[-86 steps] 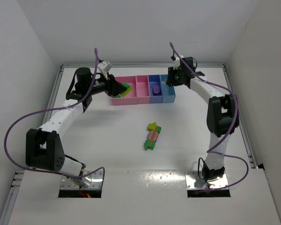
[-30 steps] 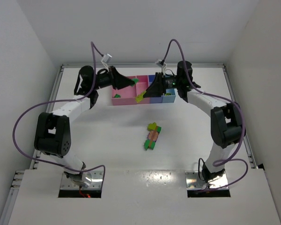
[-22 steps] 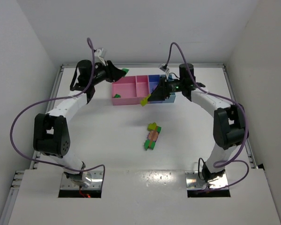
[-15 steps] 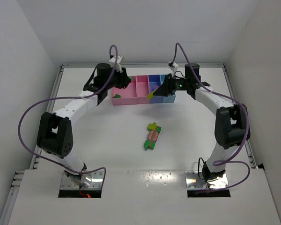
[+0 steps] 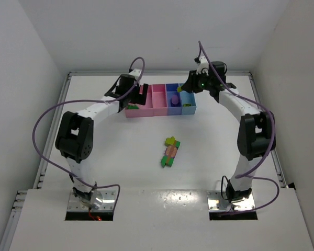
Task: Sort the legos into containers by color
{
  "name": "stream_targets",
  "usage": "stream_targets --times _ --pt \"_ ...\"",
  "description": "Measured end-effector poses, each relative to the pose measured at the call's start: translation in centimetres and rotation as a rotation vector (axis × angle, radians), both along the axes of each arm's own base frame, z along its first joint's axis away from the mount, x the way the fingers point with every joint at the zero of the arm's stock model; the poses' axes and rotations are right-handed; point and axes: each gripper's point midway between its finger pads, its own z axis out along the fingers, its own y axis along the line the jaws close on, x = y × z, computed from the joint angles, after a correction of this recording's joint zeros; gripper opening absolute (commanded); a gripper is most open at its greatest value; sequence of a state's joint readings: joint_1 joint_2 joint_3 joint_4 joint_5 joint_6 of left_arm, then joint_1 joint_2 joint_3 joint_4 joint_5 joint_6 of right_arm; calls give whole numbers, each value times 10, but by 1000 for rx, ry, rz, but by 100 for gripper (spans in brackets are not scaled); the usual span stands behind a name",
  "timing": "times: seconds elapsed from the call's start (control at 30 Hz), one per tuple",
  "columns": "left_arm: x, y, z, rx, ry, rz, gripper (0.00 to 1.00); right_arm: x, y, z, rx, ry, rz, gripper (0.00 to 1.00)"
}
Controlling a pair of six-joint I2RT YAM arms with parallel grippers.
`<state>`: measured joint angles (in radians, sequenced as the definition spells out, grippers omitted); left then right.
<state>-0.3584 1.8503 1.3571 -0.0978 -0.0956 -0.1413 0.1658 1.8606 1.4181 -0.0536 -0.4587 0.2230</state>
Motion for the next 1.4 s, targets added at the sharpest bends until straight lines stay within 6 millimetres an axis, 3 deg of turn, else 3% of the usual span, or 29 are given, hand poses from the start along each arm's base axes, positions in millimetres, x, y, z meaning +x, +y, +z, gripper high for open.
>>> stream_targets --times 0.3,0.33,0.37,0.47,0.53,0.63,0.77,0.9,1.07,1.13,1.27,1.4 --pt "-8 -26 16 -113 5 -102 100 15 -24 -62 -134 71 -65 0" --pt "-9 -29 20 -125 1 -117 100 16 -27 -66 -147 74 -71 6" --pt "-11 -32 25 -140 -1 -138 100 18 -29 -70 -159 77 -79 27" --pt "-20 -41 36 -163 -7 -207 100 23 -36 -79 -195 81 -101 58" --pt "-31 -49 38 -164 12 -280 100 22 -39 -81 -213 85 -111 69" --pt "-52 -62 36 -143 34 -412 100 22 -40 -82 -226 82 -106 78" --pt "-104 -87 27 -96 71 -682 97 15 -35 -79 -207 90 -76 79" --pt "-149 -107 12 -65 146 -881 89 -8 -33 -56 -161 99 -59 79" --pt "-179 -126 -4 -54 198 -932 85 -54 -46 -10 -118 52 -77 79" --pt "-193 -129 -16 -37 228 -890 71 -68 -55 0 -116 32 -96 79" --pt "-218 -143 -30 33 260 -782 71 -97 -77 -7 -124 56 -140 79" --pt "-237 -159 -32 58 257 -697 79 -117 -94 -26 -136 118 -177 79"
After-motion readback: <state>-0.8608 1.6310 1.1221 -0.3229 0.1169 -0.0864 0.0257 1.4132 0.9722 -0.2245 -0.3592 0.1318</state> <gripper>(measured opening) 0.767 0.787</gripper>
